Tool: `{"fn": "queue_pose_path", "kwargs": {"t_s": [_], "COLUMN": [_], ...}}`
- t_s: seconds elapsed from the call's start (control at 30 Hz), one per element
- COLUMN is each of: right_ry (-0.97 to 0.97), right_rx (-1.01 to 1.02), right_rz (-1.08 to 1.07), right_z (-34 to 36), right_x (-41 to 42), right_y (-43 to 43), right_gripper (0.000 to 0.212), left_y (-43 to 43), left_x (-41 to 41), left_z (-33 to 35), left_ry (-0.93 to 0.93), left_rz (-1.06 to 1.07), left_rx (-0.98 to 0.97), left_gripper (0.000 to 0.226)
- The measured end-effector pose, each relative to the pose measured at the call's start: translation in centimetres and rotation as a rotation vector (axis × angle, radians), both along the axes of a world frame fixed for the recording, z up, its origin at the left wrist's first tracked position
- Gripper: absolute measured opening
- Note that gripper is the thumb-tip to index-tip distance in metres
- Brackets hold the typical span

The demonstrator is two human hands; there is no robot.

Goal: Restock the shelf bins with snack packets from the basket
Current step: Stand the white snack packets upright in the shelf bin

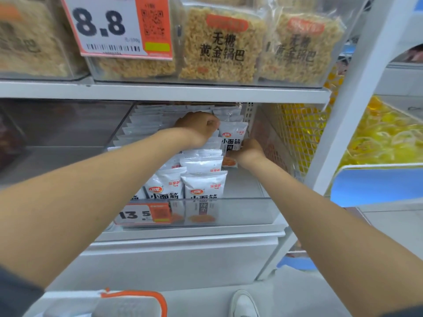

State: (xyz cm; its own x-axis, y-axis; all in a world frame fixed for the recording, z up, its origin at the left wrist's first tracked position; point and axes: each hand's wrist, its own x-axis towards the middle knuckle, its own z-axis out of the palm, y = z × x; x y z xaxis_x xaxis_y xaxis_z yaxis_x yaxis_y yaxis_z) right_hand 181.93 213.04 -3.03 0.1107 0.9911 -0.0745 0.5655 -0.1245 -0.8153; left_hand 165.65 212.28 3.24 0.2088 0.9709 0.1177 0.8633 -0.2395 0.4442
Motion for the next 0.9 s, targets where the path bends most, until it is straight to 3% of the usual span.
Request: {"fn": "queue_pose_path", "kwargs": {"t_s": [0.13, 0.43, 0.6, 0.77, 0.9], "right_ry": [-0.047, -0.257, -0.319, -0.225, -0.120], "right_rx": [0.067, 0.374, 0.218, -0.027, -0.068], "right_rz": [-0.012, 0.030, 0.037, 0.008, 0.004], "right_z": [1.6, 5.5, 6.1, 5.5, 4.2], "right_x": [0.7, -0.6, -0.7, 0.4, 0.2], "right_y": [-2.7, -10.2, -11.7, -10.7, -8.0], "right_gripper": [0.023, 0.029, 0.025, 0.055, 0.043], "left_y": [-2.5, -11.0, -13.7, -12.4, -9.6], "left_x": [0.2, -3.4, -5.3, -4.6, -2.3], "left_z": [1.0, 1.7, 2.3, 3.1, 2.8], "left_ry": [0.135, 0.029, 0.026, -0.020, -0.037], "left_rz": [0.091, 0.138, 0.094, 0.067, 0.029], "left_rx": [0.072, 0.284, 0.196, 0.120, 0.072], "left_gripper": [0.038, 0.020, 0.017, 0.023, 0.028]}}
